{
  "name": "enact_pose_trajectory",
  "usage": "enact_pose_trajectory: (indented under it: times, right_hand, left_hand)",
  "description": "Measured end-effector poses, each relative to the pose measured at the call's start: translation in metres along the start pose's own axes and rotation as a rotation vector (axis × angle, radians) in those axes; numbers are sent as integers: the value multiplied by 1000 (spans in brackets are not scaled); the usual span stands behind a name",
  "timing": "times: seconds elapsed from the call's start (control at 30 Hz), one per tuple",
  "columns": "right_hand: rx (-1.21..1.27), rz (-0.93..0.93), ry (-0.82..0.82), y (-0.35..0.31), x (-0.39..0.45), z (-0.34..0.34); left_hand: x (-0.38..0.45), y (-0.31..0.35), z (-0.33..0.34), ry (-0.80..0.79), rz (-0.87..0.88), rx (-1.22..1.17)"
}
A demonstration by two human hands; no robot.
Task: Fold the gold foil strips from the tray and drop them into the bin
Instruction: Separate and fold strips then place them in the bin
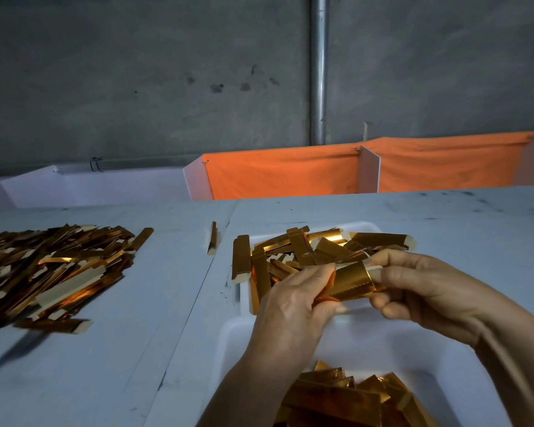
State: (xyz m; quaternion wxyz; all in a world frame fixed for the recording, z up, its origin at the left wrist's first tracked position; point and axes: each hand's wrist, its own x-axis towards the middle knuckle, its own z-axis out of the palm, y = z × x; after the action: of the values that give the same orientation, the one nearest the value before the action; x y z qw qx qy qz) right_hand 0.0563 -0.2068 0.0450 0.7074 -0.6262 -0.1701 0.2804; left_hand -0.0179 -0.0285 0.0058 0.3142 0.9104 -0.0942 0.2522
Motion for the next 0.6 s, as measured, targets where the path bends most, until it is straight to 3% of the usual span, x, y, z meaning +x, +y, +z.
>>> enact_pose_trajectory:
  times: [0.27, 0.43, 0.6]
  right_hand:
    - [-34, 21, 113, 7, 7, 3]
    - [101, 162, 59, 7, 4, -2]
    - [74, 159, 62, 11, 9, -4]
  left_hand:
    - [2, 3, 1, -12, 71, 208]
    - [0, 5, -1, -22, 124, 288]
    - [0, 5, 0, -27, 141, 293]
